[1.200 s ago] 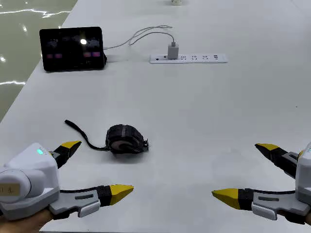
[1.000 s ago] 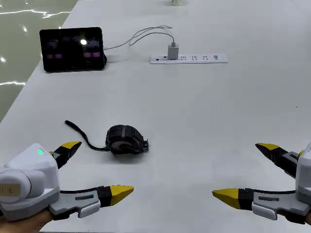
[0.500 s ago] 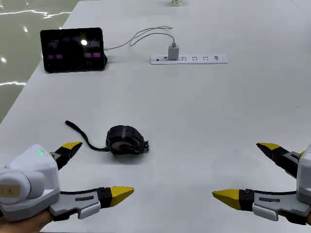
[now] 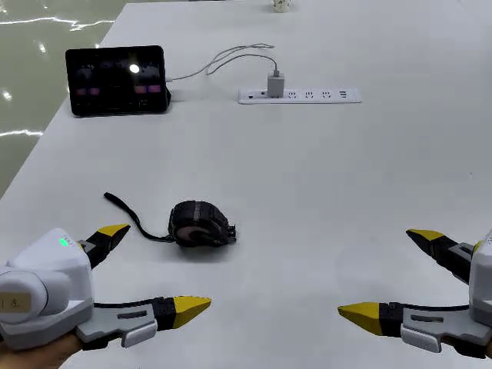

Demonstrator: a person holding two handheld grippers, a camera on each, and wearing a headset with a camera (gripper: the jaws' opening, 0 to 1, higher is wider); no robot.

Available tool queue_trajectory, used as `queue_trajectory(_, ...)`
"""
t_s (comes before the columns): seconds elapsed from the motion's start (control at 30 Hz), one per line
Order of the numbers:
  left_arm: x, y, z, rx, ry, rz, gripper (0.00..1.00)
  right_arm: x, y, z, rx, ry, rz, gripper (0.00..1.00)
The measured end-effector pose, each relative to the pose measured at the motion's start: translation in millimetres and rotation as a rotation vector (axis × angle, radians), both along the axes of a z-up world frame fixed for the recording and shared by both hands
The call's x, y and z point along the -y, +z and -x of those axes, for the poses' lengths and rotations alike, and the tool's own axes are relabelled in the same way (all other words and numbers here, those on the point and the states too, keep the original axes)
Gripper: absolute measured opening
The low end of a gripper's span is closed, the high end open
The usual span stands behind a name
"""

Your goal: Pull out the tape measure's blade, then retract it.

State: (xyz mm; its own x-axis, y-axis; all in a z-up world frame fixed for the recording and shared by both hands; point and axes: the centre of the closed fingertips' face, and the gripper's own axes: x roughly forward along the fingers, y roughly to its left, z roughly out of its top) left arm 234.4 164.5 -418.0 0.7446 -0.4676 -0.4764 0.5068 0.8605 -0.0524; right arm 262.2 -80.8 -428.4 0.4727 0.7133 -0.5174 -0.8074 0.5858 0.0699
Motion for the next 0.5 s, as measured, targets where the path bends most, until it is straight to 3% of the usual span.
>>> queue_trajectory(0.5,-4.5,2.6,-7.1,-0.001,-0.016,-0.014,0.99,0.9,-2.5,-4.2,-0.011,0.022,0.013,0.98)
